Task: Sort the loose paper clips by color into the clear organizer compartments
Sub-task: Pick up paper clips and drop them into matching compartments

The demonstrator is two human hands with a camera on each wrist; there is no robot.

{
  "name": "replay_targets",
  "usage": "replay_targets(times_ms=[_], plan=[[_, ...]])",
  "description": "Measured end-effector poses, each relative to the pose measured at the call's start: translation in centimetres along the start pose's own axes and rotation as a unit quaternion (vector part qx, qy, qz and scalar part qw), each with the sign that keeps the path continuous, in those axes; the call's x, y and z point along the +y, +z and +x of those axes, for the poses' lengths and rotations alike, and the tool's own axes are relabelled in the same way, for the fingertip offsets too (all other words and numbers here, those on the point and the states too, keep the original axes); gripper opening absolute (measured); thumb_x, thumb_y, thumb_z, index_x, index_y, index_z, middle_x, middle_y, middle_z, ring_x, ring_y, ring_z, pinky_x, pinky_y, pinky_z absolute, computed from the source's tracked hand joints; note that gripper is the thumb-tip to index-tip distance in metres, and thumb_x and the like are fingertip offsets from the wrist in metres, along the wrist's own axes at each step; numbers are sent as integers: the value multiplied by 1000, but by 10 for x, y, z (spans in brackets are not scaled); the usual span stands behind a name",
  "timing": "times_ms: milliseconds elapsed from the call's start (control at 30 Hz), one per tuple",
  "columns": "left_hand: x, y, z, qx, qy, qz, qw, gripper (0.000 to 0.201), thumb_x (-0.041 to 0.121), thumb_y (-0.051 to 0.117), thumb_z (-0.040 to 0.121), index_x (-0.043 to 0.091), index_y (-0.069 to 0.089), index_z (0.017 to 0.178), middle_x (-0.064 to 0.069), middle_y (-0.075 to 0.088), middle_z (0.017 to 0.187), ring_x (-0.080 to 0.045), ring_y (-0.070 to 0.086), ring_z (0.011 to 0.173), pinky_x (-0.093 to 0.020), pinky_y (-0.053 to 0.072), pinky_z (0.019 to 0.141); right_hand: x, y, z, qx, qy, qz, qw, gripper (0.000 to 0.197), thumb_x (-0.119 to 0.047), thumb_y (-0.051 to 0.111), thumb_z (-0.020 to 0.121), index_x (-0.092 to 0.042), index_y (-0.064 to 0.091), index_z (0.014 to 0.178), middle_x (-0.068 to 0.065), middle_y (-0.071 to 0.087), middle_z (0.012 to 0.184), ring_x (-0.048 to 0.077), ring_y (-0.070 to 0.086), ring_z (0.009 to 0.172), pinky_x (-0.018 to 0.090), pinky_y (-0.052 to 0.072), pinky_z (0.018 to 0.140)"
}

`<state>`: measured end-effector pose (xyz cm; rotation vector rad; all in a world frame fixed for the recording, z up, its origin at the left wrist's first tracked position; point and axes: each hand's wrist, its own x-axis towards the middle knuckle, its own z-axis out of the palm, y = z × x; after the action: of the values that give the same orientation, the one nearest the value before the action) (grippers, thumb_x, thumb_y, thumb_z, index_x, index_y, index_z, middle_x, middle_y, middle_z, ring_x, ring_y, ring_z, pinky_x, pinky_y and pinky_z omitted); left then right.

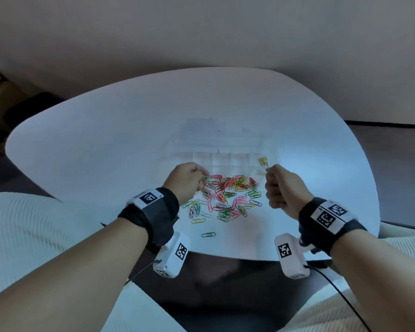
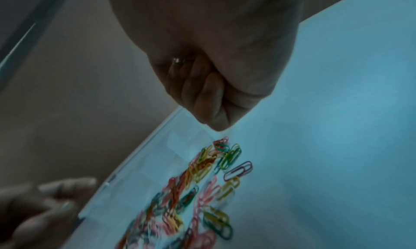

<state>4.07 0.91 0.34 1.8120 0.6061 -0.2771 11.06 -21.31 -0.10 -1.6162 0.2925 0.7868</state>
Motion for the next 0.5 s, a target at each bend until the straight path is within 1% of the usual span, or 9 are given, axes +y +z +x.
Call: replay_targets(times_ms=[67, 133, 167, 233, 300, 367, 400, 467, 500], plan=[[3, 2, -2, -31, -34, -89, 995, 31, -4, 36, 83, 1, 64, 69, -7, 44, 54, -14, 31, 44, -23, 25, 45, -3, -3, 4, -9, 26, 61, 998, 39, -24, 42, 97, -21, 20, 65, -1, 14, 60, 14, 11, 46, 23, 12, 40], [9, 5, -6, -42, -72, -169, 982, 28, -8, 36, 78, -1, 56, 59, -9, 41, 54, -14, 27, 40, -20, 22, 43, -9, -1, 7, -21, 44, 88, 995, 35, -23, 42, 101, -17, 39, 67, 0, 27, 58, 12, 22, 44, 22, 20, 37], [12, 7, -7, -45, -87, -199, 975, 27, -9, 34, 77, -1, 51, 58, -9, 41, 54, -14, 27, 39, -19, 22, 43, -13, 2, 6, -25, 44, 89, 995, 29, -20, 43, 101, -13, 49, 74, 1, 36, 59, 12, 29, 46, 22, 26, 39], [21, 9, -5, -47, -109, -237, 964, 26, -10, 30, 75, 2, 46, 58, -9, 39, 54, -14, 28, 39, -17, 21, 42, -26, 9, 7, -24, 30, 88, 995, 14, -12, 49, 99, -7, 58, 90, 3, 46, 65, 14, 37, 54, 23, 33, 48], [33, 10, 2, -51, -119, -250, 960, 24, -7, 30, 76, 6, 45, 61, -7, 37, 54, -13, 26, 38, -15, 20, 41, -38, 15, 11, -15, 11, 90, 996, 6, -7, 53, 96, -4, 57, 98, 5, 46, 67, 15, 38, 57, 25, 33, 54], [46, 14, 11, -51, -120, -229, 965, 17, 4, 37, 81, 9, 47, 68, -1, 35, 56, -11, 24, 40, -18, 19, 40, -48, 21, 18, -5, -2, 97, 995, 4, -8, 53, 95, -5, 53, 98, 6, 42, 70, 16, 38, 58, 26, 33, 56], [53, 17, 16, -49, -118, -214, 968, 15, 10, 41, 83, 9, 49, 71, 0, 34, 57, -11, 23, 43, -20, 19, 42, -52, 24, 22, 0, -6, 103, 995, 5, -10, 53, 96, -6, 51, 98, 6, 40, 72, 17, 38, 59, 26, 34, 56], [65, 24, 24, -46, -120, -192, 973, 14, 18, 45, 86, 9, 52, 76, 1, 34, 59, -13, 25, 47, -22, 20, 44, -58, 31, 29, 15, -5, 122, 992, 12, -16, 54, 96, -6, 48, 100, 8, 39, 76, 19, 40, 63, 27, 36, 59], [71, 27, 27, -47, -122, -193, 972, 13, 19, 47, 85, 9, 53, 80, 0, 36, 59, -13, 29, 48, -22, 23, 44, -60, 33, 33, 25, 0, 129, 991, 18, -19, 55, 97, -4, 49, 103, 10, 42, 79, 20, 42, 67, 27, 39, 62]])
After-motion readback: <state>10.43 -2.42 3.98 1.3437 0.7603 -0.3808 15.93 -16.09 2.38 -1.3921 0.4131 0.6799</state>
